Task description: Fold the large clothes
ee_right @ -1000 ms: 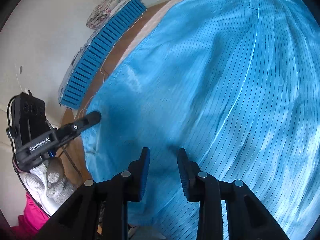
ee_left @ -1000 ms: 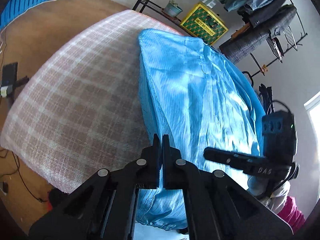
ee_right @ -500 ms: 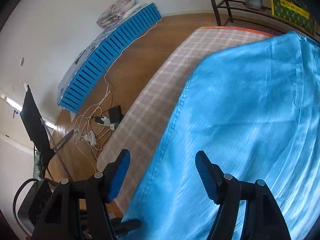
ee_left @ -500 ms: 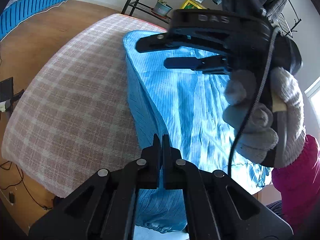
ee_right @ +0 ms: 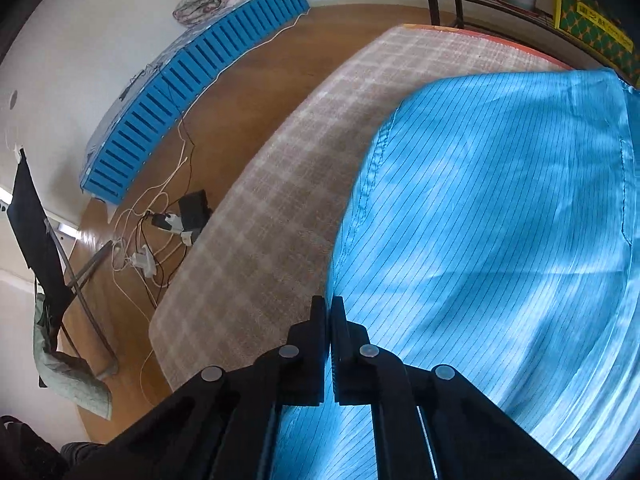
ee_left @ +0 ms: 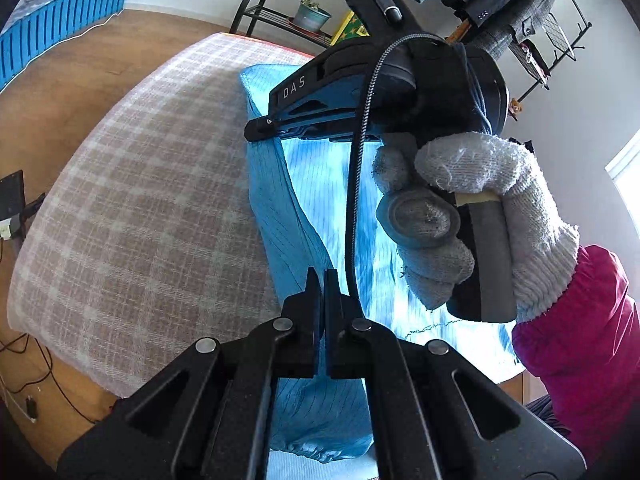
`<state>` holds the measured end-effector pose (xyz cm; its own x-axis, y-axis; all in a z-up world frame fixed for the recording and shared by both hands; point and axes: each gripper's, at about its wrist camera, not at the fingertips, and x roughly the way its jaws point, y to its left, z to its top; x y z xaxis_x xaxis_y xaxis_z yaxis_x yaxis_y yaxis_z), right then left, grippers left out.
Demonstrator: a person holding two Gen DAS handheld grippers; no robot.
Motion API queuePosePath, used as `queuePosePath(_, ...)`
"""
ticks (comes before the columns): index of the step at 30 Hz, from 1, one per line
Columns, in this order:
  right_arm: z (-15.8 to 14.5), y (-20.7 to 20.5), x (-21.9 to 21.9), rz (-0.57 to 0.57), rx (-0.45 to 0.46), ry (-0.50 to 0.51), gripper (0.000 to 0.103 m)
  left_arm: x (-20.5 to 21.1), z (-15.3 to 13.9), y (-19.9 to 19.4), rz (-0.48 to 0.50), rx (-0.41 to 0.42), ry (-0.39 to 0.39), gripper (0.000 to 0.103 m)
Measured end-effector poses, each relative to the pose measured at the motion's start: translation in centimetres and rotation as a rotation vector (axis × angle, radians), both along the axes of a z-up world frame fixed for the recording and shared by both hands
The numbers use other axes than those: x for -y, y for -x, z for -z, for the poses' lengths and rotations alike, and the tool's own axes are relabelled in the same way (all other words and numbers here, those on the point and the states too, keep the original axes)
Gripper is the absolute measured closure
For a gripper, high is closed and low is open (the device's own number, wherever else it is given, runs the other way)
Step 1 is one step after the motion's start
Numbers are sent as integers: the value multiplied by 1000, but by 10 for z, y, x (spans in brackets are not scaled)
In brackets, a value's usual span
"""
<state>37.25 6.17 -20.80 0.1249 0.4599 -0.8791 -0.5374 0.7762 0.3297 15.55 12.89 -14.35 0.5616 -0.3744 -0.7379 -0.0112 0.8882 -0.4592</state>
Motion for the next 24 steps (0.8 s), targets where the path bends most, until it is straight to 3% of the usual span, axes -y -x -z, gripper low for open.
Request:
queuePosePath(5, -27, 3, 42, 79, 34, -114, 103, 27, -14, 1, 66, 36, -33, 103)
queuePosePath(10, -36, 8, 119, 219, 35, -240, 103, 66, -19, 1, 152, 43, -63, 103)
queuePosePath(18, 0, 31, 242, 458, -29, -308, 103, 133, -6, -1, 296, 10, -119, 103)
queuePosePath(24, 28, 26, 266, 525, -67, -267, 103, 164, 10, -13, 343, -43, -107, 103)
